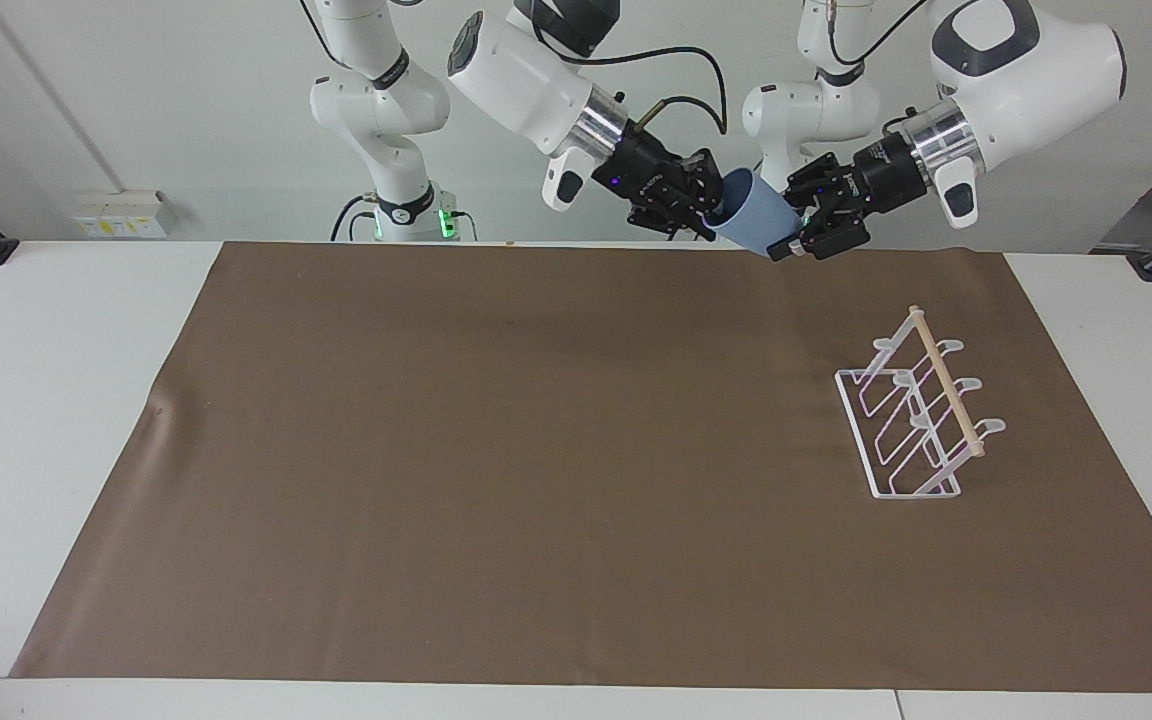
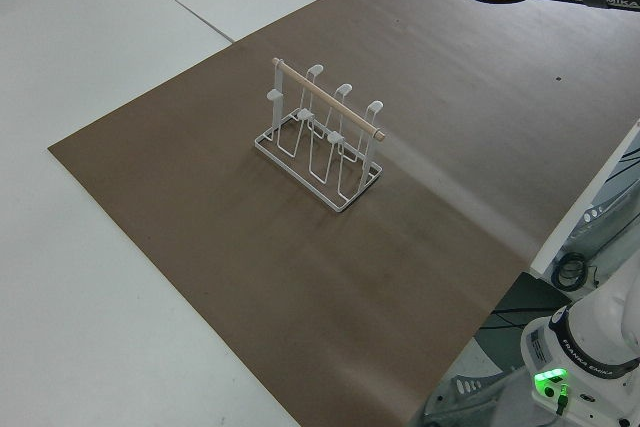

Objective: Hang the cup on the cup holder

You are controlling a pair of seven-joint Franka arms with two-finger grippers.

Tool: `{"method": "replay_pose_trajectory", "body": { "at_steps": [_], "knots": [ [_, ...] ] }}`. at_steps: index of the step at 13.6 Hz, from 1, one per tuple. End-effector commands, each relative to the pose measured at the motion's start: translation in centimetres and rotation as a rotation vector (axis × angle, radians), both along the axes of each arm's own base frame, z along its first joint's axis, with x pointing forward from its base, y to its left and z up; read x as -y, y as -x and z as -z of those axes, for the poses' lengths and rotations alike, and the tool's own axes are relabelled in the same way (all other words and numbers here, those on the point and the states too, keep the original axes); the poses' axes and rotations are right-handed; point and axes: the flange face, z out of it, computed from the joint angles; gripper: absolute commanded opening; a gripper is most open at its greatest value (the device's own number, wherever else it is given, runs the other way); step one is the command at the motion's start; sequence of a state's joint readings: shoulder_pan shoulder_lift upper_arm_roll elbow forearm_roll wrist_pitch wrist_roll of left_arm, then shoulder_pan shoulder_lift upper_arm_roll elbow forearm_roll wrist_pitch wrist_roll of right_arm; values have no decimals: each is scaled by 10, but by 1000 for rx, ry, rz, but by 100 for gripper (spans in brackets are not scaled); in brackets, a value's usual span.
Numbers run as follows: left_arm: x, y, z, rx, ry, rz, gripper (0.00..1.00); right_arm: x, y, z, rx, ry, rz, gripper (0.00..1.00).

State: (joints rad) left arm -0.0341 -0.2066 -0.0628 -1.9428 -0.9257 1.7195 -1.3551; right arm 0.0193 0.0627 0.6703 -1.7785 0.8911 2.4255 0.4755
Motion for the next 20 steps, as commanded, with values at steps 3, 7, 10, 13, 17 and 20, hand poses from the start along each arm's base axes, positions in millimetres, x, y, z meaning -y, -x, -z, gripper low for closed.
{"method": "replay_pose_trajectory", "body": {
  "at_steps": [3, 7, 10, 13, 17, 20],
  "knots": [
    [-6, 8, 2, 18, -46, -18, 0, 2, -1, -1, -1, -16, 17, 100],
    [-11, -1, 10, 115, -148, -41, 0, 3, -3, -3, 25, -7, 12, 100],
    [-22, -7, 17, 235, -264, 21, 0, 10, -10, -1, 179, 81, -73, 100],
    [-35, -20, 15, 366, -340, 31, 0, 25, -26, 0, 362, 194, -169, 100],
    [-40, -46, -5, 464, -629, 166, 0, 52, -57, -8, 496, 317, -226, 100],
    [-27, -46, -12, 536, -932, 325, 0, 62, -69, -17, 468, 320, -259, 100]
  ]
}}
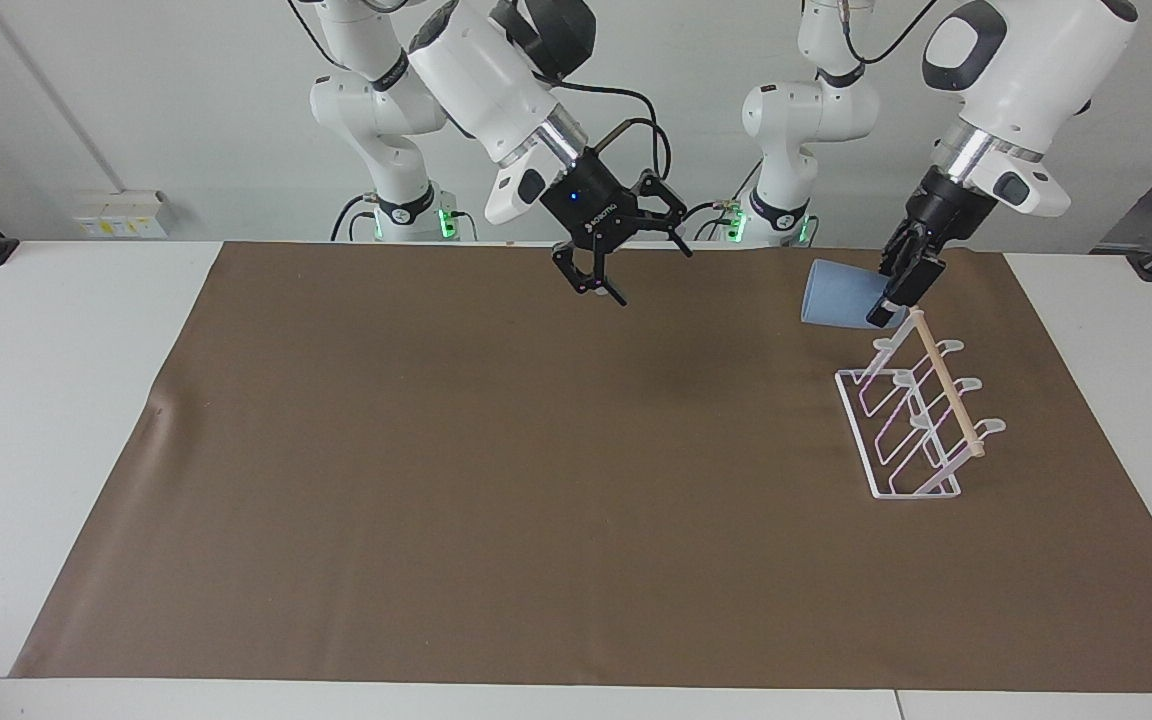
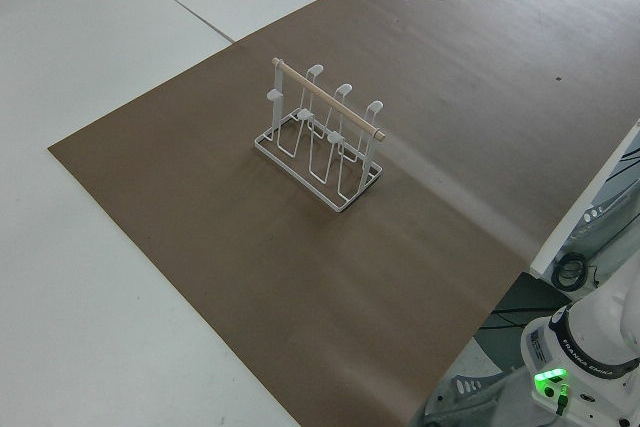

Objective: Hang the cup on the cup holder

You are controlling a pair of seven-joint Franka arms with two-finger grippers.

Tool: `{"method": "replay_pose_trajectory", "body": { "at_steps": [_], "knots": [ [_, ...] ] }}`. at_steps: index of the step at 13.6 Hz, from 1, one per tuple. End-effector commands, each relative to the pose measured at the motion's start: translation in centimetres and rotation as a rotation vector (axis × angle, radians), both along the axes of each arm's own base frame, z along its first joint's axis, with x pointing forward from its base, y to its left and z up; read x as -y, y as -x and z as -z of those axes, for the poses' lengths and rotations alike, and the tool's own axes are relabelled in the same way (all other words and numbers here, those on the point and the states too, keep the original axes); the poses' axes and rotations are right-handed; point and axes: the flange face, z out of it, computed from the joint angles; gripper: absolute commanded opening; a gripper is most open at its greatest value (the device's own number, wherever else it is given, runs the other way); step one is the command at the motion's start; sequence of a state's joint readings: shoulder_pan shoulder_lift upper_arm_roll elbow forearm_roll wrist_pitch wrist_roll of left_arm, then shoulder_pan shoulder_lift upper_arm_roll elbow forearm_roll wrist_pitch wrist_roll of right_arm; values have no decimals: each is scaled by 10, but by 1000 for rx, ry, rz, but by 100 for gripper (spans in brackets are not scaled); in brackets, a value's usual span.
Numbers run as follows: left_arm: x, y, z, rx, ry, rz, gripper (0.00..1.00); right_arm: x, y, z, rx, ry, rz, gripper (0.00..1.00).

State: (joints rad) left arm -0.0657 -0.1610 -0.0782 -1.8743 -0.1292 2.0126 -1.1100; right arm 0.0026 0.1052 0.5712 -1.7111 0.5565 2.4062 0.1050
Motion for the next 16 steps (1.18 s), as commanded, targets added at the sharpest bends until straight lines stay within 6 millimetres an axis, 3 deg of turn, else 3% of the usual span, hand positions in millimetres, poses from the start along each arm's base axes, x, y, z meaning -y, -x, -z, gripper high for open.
{"method": "replay_pose_trajectory", "body": {
  "at_steps": [1, 3, 7, 10, 12, 14, 16],
  "knots": [
    [7, -7, -7, 42, -232, 69, 0, 11, -19, -14, -14, 37, -56, 100],
    [9, -8, -7, 78, -311, 95, 0, 19, -28, -21, -1, 105, -96, 100],
    [4, -30, -8, 238, -483, 209, 0, 48, -38, -24, 17, 192, -207, 100],
    [-1, -56, 22, 265, -640, 300, 0, 71, -40, -29, 13, 240, -279, 100],
    [-12, -65, 38, 265, -700, 320, 0, 88, -37, -27, -9, 328, -314, 100],
    [-11, -70, 57, 250, -813, 380, 0, 95, -28, -28, -38, 444, -355, 100],
    [-11, -67, 70, 259, -815, 391, 0, 113, -23, -58, -34, 535, -355, 100]
  ]
}}
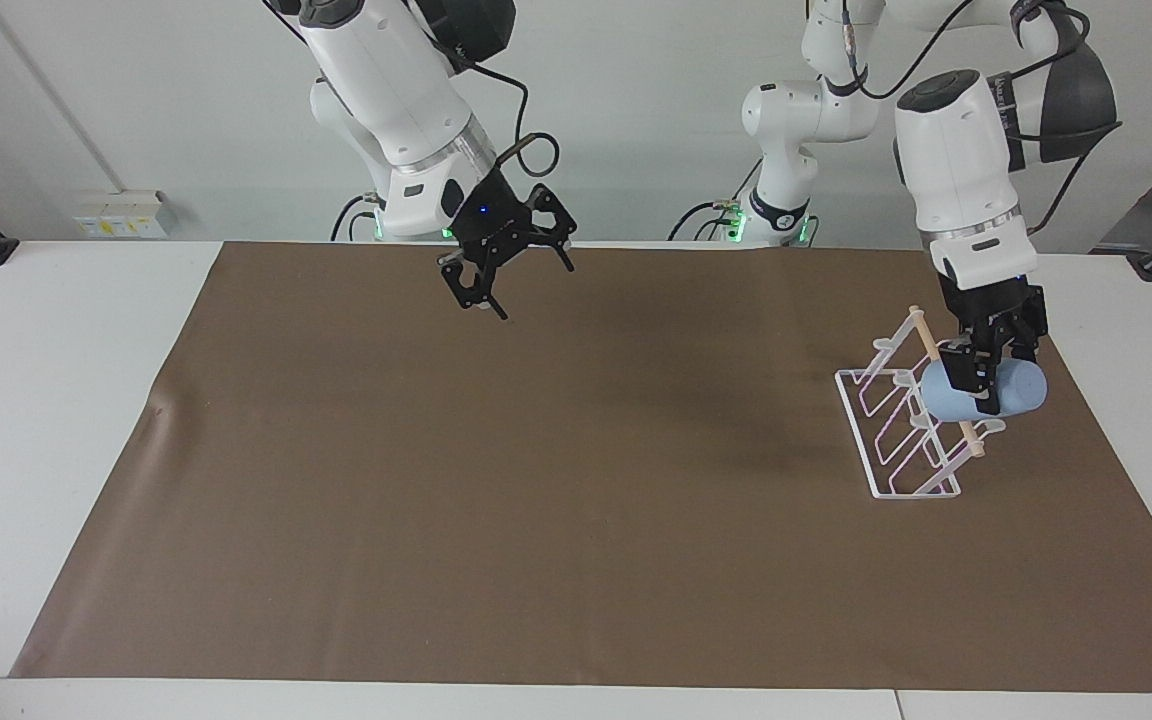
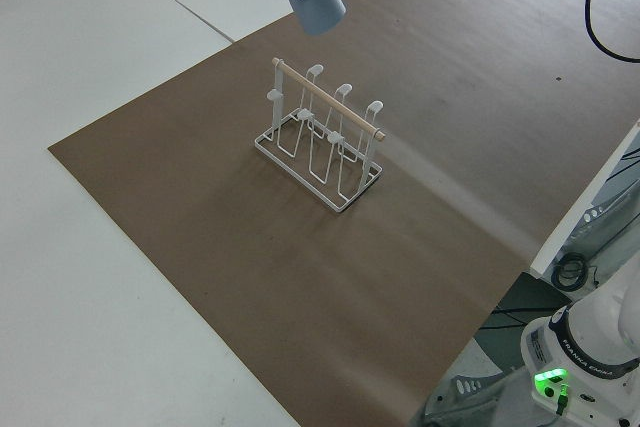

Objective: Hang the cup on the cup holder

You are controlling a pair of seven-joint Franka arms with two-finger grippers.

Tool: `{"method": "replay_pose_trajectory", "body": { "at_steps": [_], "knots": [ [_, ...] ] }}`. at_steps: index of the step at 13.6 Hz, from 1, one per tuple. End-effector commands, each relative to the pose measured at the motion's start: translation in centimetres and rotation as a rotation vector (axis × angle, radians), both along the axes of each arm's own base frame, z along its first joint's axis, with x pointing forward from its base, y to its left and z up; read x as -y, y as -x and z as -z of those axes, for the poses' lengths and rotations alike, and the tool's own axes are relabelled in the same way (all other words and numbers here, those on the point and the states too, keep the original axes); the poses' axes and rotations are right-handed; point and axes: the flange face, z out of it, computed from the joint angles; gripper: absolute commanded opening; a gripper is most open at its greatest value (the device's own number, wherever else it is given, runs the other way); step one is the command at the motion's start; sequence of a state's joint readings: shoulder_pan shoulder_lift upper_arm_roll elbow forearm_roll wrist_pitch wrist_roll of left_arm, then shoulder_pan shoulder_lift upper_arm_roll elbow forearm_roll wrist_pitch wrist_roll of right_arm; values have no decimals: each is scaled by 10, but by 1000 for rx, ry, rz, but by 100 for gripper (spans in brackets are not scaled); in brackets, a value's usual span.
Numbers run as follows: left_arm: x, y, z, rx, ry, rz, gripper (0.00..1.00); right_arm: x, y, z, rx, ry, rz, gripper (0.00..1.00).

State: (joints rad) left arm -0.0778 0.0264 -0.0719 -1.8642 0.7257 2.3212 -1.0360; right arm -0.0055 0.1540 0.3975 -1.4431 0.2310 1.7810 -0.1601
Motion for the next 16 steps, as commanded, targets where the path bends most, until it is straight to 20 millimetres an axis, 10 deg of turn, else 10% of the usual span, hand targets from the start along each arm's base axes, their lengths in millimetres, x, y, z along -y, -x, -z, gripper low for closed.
{"method": "replay_pose_trajectory", "body": {
  "at_steps": [1, 10, 16],
  "knots": [
    [0, 9, 19, 17, -13, 44, 0, 22, 10, -27, -1, 132, -24, 100],
    [2, 23, 68, 25, -6, 36, 0, 179, 5, -34, -39, 256, 64, 100],
    [-2, 33, 80, 28, -18, 51, 0, 238, -2, -32, -31, 251, 249, 100]
  ]
}}
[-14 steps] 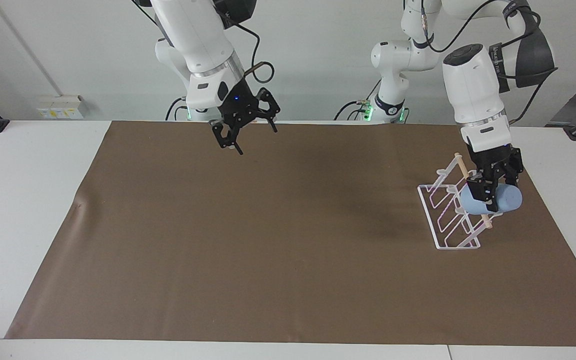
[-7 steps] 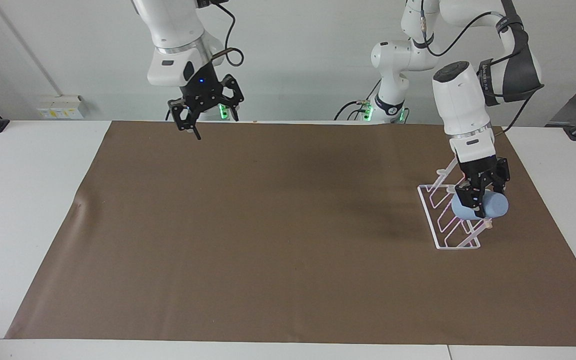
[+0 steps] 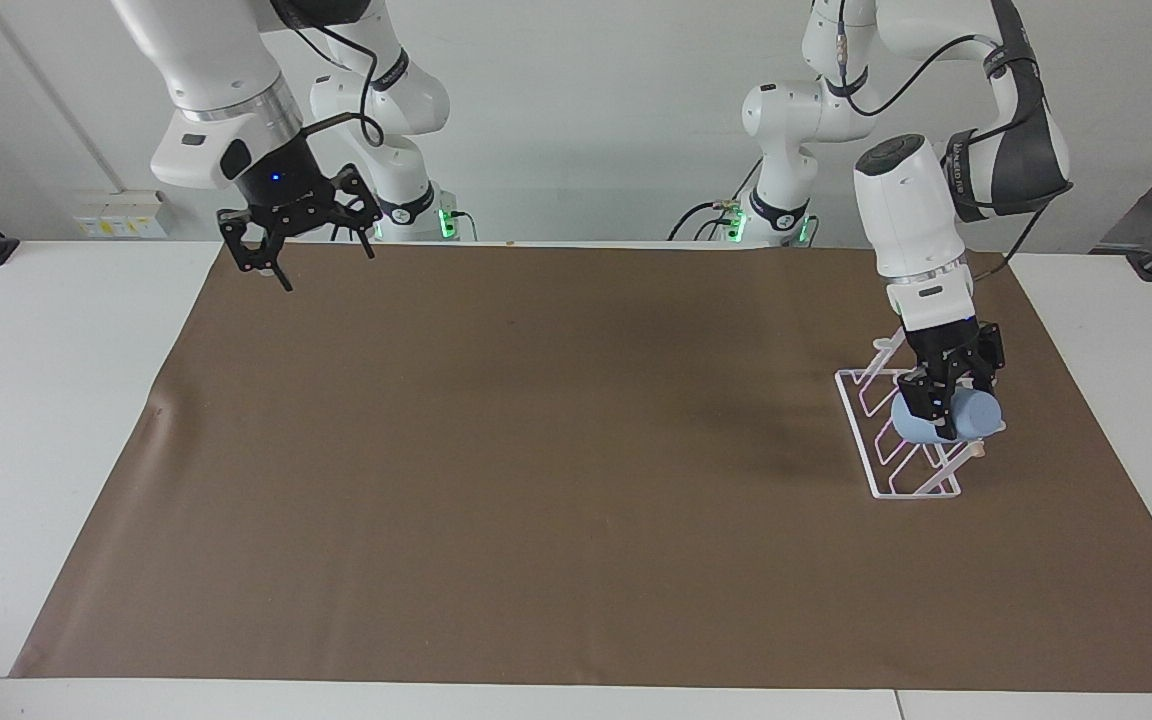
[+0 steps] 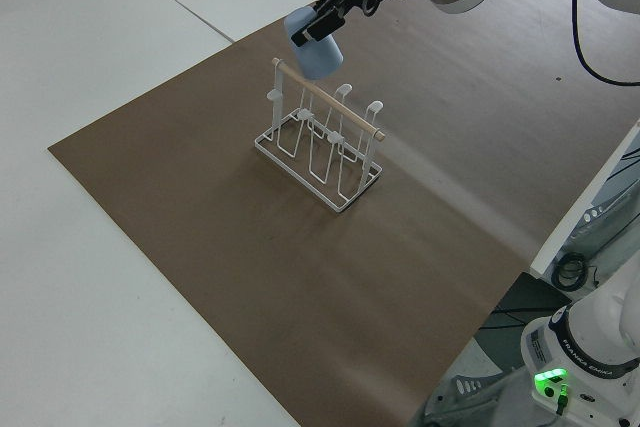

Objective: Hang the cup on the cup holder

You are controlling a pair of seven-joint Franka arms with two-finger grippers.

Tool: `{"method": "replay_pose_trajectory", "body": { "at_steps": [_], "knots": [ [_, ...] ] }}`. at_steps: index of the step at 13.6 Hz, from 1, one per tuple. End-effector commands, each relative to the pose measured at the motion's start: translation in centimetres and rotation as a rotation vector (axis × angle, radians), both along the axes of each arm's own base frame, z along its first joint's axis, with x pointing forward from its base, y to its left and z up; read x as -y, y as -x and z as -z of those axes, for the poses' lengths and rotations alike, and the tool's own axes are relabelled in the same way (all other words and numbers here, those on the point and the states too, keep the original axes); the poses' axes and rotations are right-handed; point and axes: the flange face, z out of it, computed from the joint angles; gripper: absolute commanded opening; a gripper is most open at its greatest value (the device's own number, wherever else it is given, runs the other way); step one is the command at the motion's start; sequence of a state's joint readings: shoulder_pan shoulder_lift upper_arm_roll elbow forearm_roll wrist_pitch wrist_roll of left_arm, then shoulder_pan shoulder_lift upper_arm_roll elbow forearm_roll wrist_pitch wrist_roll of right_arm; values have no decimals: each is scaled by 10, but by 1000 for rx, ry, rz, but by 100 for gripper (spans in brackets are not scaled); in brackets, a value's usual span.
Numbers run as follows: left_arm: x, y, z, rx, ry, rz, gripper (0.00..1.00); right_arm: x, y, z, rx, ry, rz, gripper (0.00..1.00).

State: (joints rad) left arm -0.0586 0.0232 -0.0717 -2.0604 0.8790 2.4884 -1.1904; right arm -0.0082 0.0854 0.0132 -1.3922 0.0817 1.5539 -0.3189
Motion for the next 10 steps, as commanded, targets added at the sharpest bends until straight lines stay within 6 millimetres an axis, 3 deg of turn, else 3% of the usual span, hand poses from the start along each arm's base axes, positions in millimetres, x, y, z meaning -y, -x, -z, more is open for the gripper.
{"method": "replay_pose_trajectory", "body": {
  "at_steps": [1, 6, 8, 9, 10],
  "knots": [
    [-4, 13, -2, 26, -1, 11, 0, 21, 5, 1, 20, 14, 65, 100],
    [-13, 18, 11, 20, 18, 21, 0, 32, 11, 14, 5, 80, 141, 100],
    [-13, 19, 13, 17, 19, 19, 0, 33, 24, 37, -9, 97, 146, 100],
    [-14, 20, 16, 13, 21, 16, 19, 33, 32, 49, -7, 98, 145, 100],
    [-12, 21, 14, 22, 30, 8, 64, 34, 38, 58, -5, 103, 144, 100]
  ]
}}
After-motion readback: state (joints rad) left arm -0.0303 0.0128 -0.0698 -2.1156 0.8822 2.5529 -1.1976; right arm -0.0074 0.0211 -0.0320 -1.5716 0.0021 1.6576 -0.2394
